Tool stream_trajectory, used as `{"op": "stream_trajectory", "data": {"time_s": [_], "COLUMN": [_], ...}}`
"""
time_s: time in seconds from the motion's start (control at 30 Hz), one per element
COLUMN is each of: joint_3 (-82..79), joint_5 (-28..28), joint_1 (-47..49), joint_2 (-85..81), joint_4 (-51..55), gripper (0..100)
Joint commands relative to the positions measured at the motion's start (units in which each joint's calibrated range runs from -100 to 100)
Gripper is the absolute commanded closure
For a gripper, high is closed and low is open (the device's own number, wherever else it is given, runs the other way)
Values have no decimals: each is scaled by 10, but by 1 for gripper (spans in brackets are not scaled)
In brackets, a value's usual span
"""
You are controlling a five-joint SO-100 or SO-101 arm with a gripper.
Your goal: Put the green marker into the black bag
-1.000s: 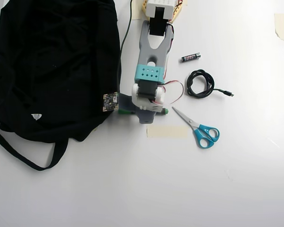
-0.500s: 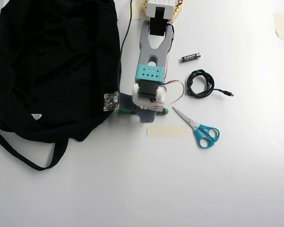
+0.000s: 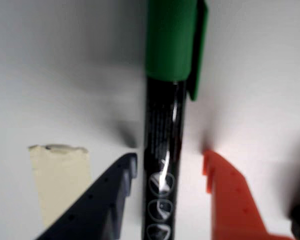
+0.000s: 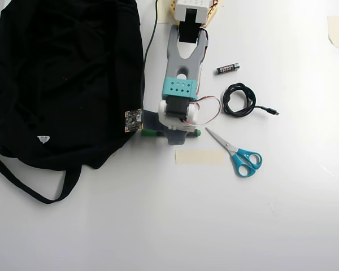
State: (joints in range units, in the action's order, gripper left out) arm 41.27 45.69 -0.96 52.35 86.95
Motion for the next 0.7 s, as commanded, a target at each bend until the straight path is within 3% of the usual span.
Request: {"op": "stream_trajectory", "data": {"time_s": [0.0,0.67], "joint_3": [3,3], "joint_5": [-2,-2], "joint_1": [6,6], "joint_2": [0,0], "joint_4": [5,5], "gripper": [83,86]}}
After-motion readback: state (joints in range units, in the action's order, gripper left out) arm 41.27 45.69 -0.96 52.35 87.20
